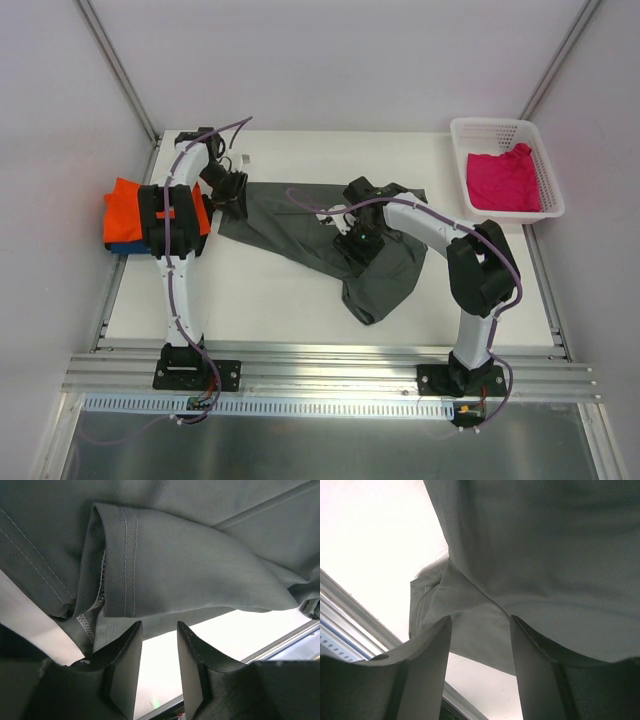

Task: Fold and stack the t-shirts
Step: Fold the tshirt

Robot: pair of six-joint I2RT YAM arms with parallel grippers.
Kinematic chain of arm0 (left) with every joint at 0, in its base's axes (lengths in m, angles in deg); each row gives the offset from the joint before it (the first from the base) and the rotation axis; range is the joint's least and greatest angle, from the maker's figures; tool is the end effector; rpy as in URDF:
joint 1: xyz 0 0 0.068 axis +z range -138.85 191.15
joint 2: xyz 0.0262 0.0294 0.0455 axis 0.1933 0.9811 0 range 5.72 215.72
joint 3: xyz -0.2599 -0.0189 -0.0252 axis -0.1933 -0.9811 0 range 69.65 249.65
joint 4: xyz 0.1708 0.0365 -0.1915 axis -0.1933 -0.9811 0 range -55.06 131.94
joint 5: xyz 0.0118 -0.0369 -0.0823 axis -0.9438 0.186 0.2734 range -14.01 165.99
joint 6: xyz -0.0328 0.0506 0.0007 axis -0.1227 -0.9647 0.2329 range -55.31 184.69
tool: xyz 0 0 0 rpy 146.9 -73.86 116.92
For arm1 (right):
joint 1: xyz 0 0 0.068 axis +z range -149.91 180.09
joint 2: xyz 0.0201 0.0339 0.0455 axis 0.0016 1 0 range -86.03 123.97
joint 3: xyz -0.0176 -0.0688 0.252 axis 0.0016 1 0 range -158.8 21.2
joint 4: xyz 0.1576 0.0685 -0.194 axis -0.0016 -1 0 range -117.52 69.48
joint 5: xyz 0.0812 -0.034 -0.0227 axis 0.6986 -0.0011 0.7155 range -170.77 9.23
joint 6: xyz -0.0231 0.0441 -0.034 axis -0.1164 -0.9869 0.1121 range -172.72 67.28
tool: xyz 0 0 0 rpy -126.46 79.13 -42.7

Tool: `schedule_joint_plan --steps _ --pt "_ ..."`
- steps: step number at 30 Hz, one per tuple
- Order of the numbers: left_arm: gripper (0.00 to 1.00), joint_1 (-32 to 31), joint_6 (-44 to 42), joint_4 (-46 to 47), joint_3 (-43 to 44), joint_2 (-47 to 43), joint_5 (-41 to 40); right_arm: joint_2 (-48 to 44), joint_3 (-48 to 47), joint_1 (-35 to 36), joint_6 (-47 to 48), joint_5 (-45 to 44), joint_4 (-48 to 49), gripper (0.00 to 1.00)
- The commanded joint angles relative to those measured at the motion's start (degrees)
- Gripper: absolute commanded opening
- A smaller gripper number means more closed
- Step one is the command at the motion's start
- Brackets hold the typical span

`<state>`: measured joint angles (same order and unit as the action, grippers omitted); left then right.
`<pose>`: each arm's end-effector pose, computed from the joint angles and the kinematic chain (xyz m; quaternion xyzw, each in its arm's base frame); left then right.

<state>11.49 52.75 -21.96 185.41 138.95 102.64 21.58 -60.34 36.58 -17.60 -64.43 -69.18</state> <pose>0.4596 -0.0172 0.1694 0.1153 0.9636 -0.2207 0.0974 0.2912 0.2310 0.1889 -0.5893 0.7846 0.1423 0.1298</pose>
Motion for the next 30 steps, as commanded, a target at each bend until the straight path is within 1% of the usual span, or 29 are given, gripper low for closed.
schedule_joint_plan --steps 1,5,7,15,21,30 --pt "0.33 -0.2 0.4 -0.8 3.8 0.6 1.8 -2.1 -2.1 0.2 1.2 -0.5 -1.0 0.53" --pt "0.34 -0.2 0.9 -0.4 6.7 2.9 1.4 -1.8 -2.8 0.3 1.2 -0.8 -0.9 0.53" --pt "0.34 -1.7 1.0 -0.1 7.9 3.4 1.4 -1.6 -2.9 0.3 1.2 -1.0 -0.9 0.53" --pt "0.34 -2.6 1.0 0.5 8.3 4.5 1.6 -1.7 -2.6 0.2 1.3 -1.4 -0.4 0.54" --pt "0.34 -4.4 0.5 0.9 11.7 7.5 1.3 -1.4 -3.0 0.5 1.3 -1.7 -0.3 0.54" --pt "0.34 -7.3 0.6 1.8 14.7 9.3 -0.2 -1.2 -3.2 1.3 1.4 -1.8 -0.5 0.54"
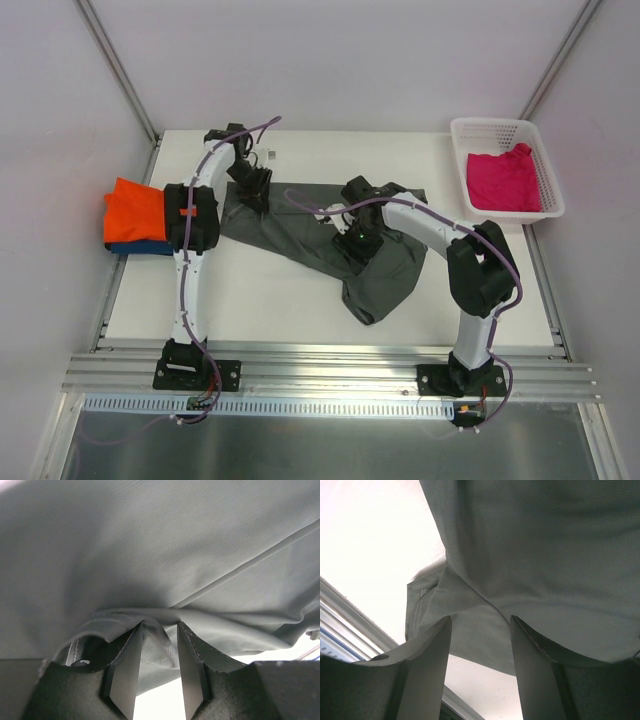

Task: Fold and stack the t-shirts
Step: Fold the tshirt

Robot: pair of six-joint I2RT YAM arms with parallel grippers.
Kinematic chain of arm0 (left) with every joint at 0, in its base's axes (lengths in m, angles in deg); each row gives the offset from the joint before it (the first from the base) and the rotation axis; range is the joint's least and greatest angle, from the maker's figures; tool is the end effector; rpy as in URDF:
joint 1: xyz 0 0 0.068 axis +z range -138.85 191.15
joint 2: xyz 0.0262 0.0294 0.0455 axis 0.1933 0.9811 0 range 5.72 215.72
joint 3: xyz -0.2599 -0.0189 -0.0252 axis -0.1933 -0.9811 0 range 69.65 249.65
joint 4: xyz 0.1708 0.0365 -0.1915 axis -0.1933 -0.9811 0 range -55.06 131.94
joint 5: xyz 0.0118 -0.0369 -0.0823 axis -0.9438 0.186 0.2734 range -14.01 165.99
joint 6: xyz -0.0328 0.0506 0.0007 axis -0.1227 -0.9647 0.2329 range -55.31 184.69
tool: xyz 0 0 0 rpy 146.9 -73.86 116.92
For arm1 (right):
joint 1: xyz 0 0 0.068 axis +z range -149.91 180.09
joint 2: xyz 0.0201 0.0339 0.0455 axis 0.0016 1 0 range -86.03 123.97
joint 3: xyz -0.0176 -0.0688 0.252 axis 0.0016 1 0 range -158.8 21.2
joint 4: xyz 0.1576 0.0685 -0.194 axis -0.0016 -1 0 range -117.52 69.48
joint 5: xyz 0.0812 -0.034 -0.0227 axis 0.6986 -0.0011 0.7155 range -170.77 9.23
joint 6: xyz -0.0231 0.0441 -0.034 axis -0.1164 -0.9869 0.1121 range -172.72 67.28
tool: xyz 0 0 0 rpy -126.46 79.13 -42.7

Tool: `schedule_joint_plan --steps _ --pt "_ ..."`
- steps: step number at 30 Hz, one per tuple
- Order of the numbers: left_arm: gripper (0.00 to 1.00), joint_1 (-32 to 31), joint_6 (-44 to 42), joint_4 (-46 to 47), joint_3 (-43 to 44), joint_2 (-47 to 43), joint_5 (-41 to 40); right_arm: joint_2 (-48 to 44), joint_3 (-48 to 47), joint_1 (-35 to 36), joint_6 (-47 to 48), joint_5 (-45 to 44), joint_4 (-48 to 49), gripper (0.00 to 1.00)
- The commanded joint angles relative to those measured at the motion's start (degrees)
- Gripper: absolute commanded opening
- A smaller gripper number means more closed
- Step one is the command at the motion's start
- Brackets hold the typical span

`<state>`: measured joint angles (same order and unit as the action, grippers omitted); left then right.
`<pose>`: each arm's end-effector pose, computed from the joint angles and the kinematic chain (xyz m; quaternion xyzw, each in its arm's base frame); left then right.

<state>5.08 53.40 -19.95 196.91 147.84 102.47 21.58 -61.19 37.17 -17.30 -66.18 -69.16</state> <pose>0.4904 -0.0721 0.1535 0.1721 0.9518 -0.2222 0.1226 0.2917 0.2345 0.1926 -0.5951 0.7815 0.1276 0.1374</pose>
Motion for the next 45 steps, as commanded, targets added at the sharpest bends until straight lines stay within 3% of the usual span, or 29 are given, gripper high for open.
schedule_joint_plan --steps 1,10,25,31,45 --pt "0.34 -1.1 -0.1 -0.2 3.6 0.7 -0.2 -1.2 -2.4 0.9 1.1 0.0 -0.3 0.54" --pt "0.34 -2.5 -0.3 0.1 3.7 -1.2 -1.9 -0.8 -3.0 1.3 1.2 -0.4 -0.1 0.54" --pt "0.36 1.8 -0.5 0.3 -8.8 -18.2 -4.5 -0.5 -2.3 1.3 0.9 0.5 0.9 0.54" --pt "0.36 2.1 -0.5 0.4 -9.6 -15.2 -4.4 0.3 -3.0 1.2 0.4 1.3 1.0 0.54" --pt "0.35 2.1 -0.1 0.3 -2.3 -5.5 -5.2 0.4 -2.3 0.7 0.3 1.5 1.0 0.54"
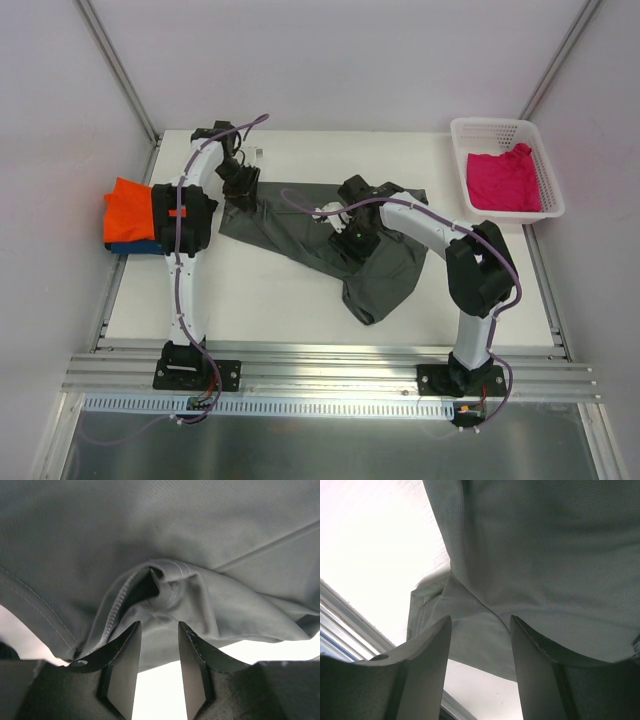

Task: Fold and stack the t-shirts
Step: Fold the tshirt

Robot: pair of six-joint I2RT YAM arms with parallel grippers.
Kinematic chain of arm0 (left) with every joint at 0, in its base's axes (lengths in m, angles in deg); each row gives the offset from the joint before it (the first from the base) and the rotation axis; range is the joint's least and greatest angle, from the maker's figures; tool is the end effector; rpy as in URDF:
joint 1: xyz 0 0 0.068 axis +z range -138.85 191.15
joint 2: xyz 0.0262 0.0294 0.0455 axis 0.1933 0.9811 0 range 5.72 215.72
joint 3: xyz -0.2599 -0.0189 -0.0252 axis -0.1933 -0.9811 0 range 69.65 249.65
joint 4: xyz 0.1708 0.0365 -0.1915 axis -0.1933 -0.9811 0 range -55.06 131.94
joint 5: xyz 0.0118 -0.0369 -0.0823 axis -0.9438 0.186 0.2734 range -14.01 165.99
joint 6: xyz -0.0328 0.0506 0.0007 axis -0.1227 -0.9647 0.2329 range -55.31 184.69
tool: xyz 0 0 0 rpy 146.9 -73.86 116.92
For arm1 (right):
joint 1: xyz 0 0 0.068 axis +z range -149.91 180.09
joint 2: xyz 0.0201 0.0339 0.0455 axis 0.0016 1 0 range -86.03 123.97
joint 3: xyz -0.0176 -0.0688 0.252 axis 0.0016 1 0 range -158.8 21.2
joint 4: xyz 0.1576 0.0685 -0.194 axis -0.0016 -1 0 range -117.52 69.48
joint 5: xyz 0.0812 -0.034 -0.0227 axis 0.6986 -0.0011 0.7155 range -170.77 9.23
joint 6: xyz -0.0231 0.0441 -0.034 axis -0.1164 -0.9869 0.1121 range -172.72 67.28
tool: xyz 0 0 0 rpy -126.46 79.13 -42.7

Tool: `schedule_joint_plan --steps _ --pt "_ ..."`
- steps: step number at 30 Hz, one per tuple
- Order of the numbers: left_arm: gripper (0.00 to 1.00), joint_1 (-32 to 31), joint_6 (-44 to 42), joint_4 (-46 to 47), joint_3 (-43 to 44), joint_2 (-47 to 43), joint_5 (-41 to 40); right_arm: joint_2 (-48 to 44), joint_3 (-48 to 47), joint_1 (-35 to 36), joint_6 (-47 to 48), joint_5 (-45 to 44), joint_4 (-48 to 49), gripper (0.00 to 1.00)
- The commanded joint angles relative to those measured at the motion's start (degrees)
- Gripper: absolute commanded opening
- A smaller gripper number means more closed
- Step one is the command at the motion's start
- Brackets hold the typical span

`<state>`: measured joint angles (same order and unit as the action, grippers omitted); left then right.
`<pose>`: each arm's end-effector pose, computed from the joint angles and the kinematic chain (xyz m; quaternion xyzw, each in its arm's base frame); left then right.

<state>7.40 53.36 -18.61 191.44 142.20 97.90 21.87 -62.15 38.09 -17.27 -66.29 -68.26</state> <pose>0.4803 -0.0481 0.1724 0.1520 0.9620 -0.1798 0.1383 0.2917 0.2421 0.1960 -0.6017 0.7741 0.1278 0.1499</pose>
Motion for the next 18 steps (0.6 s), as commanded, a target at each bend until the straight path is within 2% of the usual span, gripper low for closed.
schedule_joint_plan --steps 1,8,12,16,17,18 --pt "0.35 -0.1 0.0 -1.0 3.4 0.9 -0.8 0.3 -1.6 -0.2 0.2 1.6 0.0 0.54" --pt "0.41 -0.5 0.1 -0.8 5.6 3.1 -1.2 1.3 -3.2 -0.2 0.1 1.6 -0.2 0.53" --pt "0.39 -1.7 0.3 -0.7 5.8 3.9 -1.3 1.4 -3.4 -0.1 0.2 1.8 -0.2 0.53" --pt "0.29 -2.4 0.3 -0.7 5.8 4.1 -1.5 1.4 -3.3 -0.1 0.2 1.5 -0.2 0.54" --pt "0.13 -2.4 0.3 -0.6 5.6 4.1 -1.6 1.1 -3.2 -0.1 0.2 1.4 -0.3 0.53" --pt "0.09 -2.5 0.4 -0.6 5.7 3.9 -2.1 1.0 -3.1 -0.1 0.3 1.3 -0.3 0.53"
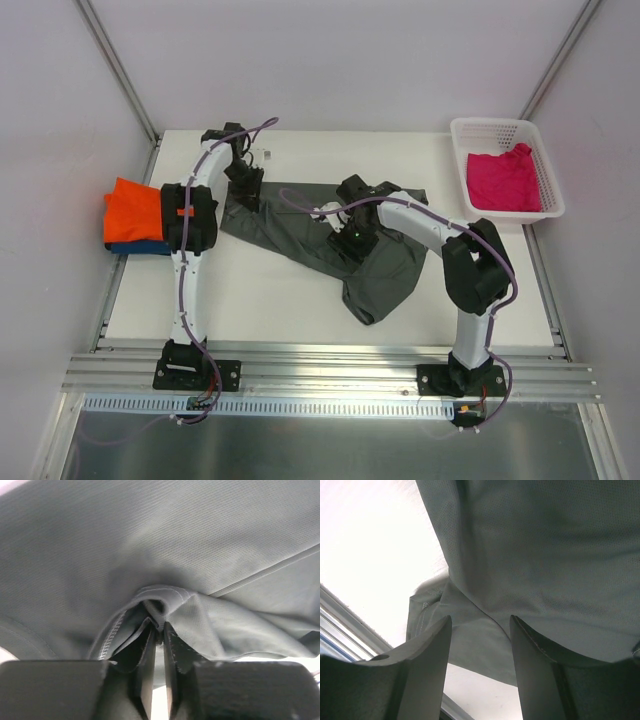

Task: Fold and stack the t-shirts
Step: Fold the tshirt

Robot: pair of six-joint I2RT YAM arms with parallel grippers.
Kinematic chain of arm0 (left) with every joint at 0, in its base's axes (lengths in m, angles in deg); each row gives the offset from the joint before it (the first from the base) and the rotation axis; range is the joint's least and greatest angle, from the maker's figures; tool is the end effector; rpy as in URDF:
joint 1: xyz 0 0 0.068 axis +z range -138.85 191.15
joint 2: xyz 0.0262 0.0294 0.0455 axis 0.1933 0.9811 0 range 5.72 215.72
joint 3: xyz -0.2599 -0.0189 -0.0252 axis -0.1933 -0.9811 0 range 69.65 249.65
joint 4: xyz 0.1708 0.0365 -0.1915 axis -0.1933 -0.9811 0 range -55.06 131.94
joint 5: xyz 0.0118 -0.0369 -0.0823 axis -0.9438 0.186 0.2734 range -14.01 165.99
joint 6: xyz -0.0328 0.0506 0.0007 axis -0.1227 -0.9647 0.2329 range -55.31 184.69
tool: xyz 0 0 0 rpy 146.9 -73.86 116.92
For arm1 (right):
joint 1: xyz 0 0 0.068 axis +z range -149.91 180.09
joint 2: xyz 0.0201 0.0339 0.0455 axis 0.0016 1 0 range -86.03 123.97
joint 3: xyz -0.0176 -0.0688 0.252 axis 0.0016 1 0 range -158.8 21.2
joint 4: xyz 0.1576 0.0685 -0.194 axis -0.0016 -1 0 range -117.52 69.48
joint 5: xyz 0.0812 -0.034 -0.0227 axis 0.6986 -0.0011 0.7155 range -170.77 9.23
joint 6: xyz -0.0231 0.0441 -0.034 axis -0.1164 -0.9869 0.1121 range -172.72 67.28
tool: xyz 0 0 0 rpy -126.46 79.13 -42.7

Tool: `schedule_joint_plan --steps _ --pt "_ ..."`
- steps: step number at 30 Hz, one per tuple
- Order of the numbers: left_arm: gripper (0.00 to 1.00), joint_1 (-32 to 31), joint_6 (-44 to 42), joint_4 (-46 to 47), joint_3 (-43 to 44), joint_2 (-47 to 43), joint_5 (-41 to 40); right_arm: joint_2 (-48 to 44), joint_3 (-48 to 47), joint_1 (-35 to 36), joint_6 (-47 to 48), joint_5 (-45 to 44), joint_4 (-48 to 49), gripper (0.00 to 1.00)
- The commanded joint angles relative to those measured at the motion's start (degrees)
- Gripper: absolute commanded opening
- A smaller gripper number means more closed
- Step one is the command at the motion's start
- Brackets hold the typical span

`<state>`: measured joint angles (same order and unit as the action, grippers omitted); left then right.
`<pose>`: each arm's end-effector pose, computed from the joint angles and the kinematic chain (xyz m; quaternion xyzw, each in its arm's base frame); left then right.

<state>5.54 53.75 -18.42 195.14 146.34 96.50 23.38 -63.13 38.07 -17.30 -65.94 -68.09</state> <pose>0.4902 -0.0638 0.1563 0.1628 0.9627 -0.1707 0.1324 0.2957 0.2453 0.1915 -0.6014 0.7744 0.1308 0.1467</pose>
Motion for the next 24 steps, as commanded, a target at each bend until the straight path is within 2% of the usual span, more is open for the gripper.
schedule_joint_plan --steps 1,4,10,15,24 --pt "0.08 -0.6 0.1 -0.8 2.0 -0.4 -0.8 -0.7 -2.1 -0.1 0.4 0.8 -0.5 0.53" --pt "0.00 -0.5 0.2 -0.9 0.0 -2.3 -1.7 -1.6 -1.1 -0.1 1.1 0.2 -0.5 0.53" --pt "0.00 0.8 0.7 -0.8 -8.9 -12.2 -1.4 -7.5 3.8 -0.2 4.8 -0.9 -2.5 0.53" --pt "0.02 1.0 0.1 -0.8 -14.0 -19.8 -3.3 -16.5 14.0 -0.3 11.9 -1.5 -2.1 0.55" --pt "0.00 1.0 0.1 -0.8 -16.1 -22.9 -4.8 -22.2 18.8 -0.4 12.7 -0.8 -3.1 0.55"
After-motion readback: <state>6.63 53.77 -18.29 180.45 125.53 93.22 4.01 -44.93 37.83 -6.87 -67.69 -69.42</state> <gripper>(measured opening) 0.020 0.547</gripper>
